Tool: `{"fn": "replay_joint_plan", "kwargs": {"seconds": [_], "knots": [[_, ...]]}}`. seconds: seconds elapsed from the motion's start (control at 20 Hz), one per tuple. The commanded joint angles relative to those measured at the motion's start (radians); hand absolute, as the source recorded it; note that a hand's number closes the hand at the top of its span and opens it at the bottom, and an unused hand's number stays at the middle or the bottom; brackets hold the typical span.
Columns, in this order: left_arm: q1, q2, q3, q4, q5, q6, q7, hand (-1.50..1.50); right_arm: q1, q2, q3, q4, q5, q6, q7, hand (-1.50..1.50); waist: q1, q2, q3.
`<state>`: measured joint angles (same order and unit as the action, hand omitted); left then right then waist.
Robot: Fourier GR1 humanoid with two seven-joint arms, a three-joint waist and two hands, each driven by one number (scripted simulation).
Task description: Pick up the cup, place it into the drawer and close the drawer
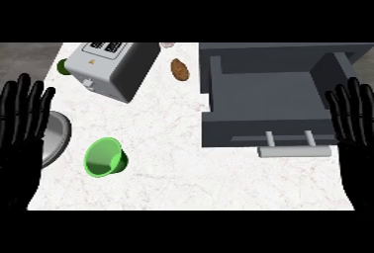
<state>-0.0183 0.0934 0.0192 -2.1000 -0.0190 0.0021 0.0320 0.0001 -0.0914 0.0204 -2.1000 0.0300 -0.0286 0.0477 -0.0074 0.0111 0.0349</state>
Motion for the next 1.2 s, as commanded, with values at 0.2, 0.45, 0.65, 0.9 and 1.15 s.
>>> {"fn": "replay_joint_plan", "kwargs": {"seconds": [0.2, 0.45, 0.65, 0.9, 1.15], "knots": [[0.014, 0.114, -0.054, 0.02, 0.316, -0.357, -0.106, -1.5, -0.011, 0.002, 0.005, -0.014, -0.051, 0.032, -0.008, -1.5, 0.003, -0.012, -0.037], [0.057, 0.162, -0.029, 0.141, 0.606, -0.523, -0.039, -1.5, -0.023, 0.003, 0.013, 0.06, -0.137, 0.089, 0.017, -1.5, 0.008, -0.007, -0.036], [0.042, 0.206, 0.031, 0.186, 0.691, -0.588, -0.014, -1.5, -0.021, 0.019, 0.031, 0.079, -0.117, 0.095, -0.015, -1.5, 0.008, -0.011, -0.035], [-0.024, 0.199, 0.046, 0.194, 0.735, -0.571, 0.071, -1.5, -0.058, 0.03, 0.019, 0.035, -0.107, 0.06, 0.059, -1.5, 0.007, -0.012, -0.035], [0.059, 0.131, 0.011, 0.131, 0.648, -0.552, 0.072, -1.5, -0.046, 0.032, 0.019, 0.052, -0.112, 0.084, 0.04, -1.5, 0.01, -0.012, -0.035]]}}
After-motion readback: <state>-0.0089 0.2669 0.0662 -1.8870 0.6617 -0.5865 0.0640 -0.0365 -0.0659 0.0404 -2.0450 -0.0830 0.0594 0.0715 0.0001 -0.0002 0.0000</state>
